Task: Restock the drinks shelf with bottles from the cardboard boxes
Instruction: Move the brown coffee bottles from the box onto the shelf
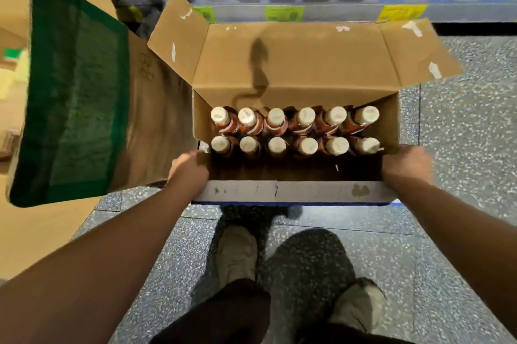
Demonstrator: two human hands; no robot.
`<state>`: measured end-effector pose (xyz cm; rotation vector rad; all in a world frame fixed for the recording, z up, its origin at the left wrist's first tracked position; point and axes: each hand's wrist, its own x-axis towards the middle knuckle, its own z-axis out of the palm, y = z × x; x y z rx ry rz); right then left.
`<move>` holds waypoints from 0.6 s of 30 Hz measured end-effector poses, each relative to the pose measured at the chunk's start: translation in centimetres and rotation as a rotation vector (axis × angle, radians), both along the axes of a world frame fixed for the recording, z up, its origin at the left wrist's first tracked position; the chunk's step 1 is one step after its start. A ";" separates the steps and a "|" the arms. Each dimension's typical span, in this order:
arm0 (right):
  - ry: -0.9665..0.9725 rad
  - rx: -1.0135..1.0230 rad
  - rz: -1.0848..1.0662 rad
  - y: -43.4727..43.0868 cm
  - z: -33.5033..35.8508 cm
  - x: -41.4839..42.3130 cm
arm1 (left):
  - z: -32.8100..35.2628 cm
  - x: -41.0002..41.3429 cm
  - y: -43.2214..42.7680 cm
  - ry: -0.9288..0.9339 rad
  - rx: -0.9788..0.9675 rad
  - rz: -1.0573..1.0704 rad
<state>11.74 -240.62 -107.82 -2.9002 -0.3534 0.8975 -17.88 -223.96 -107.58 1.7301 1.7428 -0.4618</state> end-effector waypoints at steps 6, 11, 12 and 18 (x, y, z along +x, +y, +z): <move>0.113 -0.079 0.000 0.7 0.8 -0.4 | 1.2 0.5 0.2 -0.019 -0.023 0.108; 0.144 -0.095 0.099 0.5 5.4 -1.8 | 5.8 2.5 -1.3 -0.016 -0.062 -0.010; 0.149 -0.097 0.164 0.4 6.8 -2.0 | 7.1 2.9 -1.7 -0.017 -0.063 -0.059; 0.172 -0.179 0.479 0.9 16.4 -3.0 | 16.8 6.4 -3.0 0.051 -0.075 -0.370</move>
